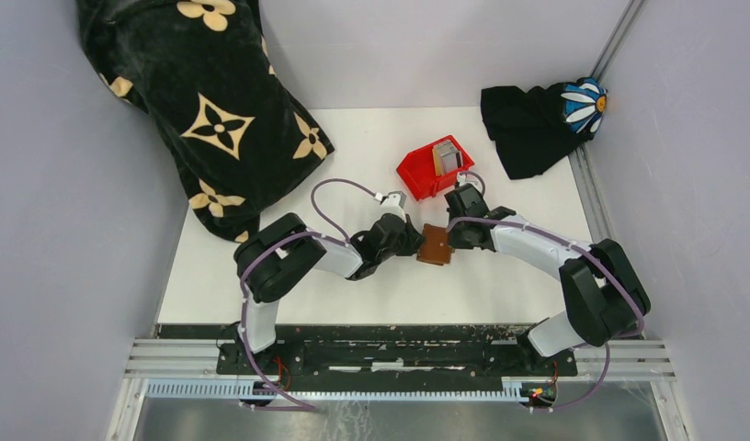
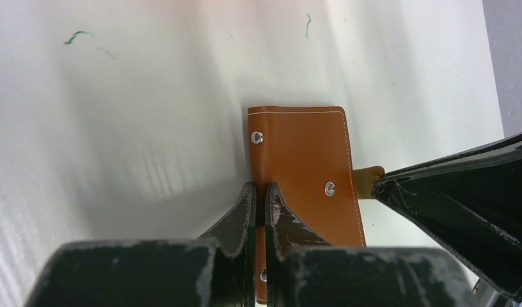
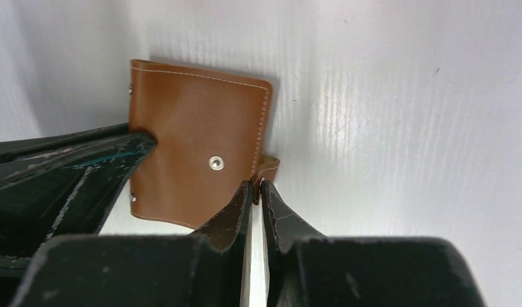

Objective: Put the credit cards into the card holder
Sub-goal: Open the card holder at the center of the board, then adjust the storage box at the center of the board.

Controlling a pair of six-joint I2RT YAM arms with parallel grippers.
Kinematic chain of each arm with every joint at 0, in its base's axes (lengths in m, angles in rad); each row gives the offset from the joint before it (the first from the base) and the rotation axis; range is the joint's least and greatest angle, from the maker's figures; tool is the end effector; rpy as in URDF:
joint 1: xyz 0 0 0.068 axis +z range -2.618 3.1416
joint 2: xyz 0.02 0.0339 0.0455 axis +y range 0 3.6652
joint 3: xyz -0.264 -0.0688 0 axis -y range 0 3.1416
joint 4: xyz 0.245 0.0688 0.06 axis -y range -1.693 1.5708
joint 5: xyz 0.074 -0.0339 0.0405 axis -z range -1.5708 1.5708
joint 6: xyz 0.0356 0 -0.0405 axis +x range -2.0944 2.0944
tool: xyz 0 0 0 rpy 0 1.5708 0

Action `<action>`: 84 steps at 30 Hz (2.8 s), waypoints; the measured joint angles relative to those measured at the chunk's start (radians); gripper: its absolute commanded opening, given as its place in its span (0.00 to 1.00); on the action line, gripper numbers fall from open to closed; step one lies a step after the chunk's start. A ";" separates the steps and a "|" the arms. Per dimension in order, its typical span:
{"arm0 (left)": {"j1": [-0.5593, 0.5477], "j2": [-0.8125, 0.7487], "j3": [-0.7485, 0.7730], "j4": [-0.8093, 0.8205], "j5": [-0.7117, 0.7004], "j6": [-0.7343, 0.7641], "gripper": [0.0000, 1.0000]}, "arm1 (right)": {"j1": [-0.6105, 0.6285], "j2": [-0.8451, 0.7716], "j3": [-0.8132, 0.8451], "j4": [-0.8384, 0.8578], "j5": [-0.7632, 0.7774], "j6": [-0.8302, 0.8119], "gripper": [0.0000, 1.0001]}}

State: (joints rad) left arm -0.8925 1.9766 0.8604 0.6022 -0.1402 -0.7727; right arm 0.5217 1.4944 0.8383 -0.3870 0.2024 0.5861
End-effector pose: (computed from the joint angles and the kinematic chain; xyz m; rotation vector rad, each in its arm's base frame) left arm 0.2428 -0.2934 0.1086 0.0416 2.1980 -0.8447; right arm 0.2510 0.1360 0.1808 0.1541 2.5821 0.1441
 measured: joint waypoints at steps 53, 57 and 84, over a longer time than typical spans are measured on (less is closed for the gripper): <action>0.242 -0.319 -0.037 -0.360 -0.192 -0.020 0.67 | -0.058 0.386 0.789 -0.303 0.263 -0.008 0.43; 0.328 -0.235 0.058 -0.319 -0.123 0.016 0.67 | -0.084 0.419 0.801 -0.320 0.261 0.037 0.44; 0.469 0.108 0.402 -0.158 0.177 0.088 0.70 | -0.135 0.614 0.910 -0.341 0.172 0.159 0.48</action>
State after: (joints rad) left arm -0.4232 2.0850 1.2629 0.4446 0.0372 -0.6846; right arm 0.3862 2.1082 1.7485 -0.7277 0.3748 0.7448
